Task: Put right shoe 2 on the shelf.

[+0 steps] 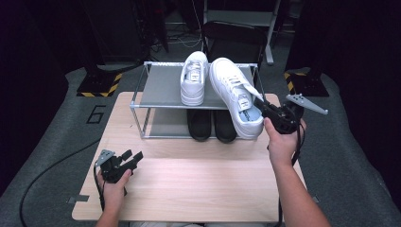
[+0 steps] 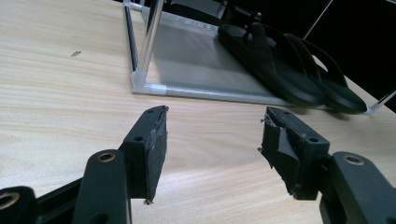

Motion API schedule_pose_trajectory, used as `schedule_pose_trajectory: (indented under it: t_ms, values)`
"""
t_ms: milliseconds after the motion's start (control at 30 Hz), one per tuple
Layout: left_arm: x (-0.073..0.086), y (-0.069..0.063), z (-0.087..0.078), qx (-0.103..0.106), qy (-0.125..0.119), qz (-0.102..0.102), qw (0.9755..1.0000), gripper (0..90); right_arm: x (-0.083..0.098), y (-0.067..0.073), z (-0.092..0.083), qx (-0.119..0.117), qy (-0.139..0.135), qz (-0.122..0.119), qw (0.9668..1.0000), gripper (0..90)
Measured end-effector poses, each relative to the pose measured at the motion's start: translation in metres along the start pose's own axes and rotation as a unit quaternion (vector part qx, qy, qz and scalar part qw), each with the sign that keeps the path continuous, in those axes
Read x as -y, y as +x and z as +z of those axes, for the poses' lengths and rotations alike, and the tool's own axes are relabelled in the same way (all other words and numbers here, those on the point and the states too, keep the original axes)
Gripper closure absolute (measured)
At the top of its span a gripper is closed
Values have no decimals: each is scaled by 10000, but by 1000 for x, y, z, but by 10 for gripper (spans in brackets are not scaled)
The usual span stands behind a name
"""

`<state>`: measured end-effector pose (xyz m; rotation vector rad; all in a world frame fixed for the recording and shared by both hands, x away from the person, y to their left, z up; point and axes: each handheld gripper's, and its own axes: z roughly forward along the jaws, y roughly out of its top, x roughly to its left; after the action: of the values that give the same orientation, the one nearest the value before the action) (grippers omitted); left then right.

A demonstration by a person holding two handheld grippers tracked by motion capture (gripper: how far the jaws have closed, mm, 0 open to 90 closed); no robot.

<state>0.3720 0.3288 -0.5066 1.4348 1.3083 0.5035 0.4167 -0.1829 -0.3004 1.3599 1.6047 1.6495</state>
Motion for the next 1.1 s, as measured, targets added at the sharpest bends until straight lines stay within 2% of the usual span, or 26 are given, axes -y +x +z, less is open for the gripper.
schedule_pose_trajectory:
  t_ms: [200,567,833,1000,1100]
  values:
    - [0,0,0,10,-6,-1,10000,406,-13,-2,22,138,38,-62,9999,802]
    - [1,2,0,19,-6,-32,10000,407,-31,0,63,326,101,118,9993,802]
    - [1,3,0,15,-1,-34,10000,407,-41,-5,82,504,126,214,9984,801]
    - [0,5,-1,2,-65,-30,10000,406,-43,-12,91,592,136,359,9975,801]
    - [0,6,-1,-15,-40,-72,10000,407,-43,-16,97,693,171,353,9968,801]
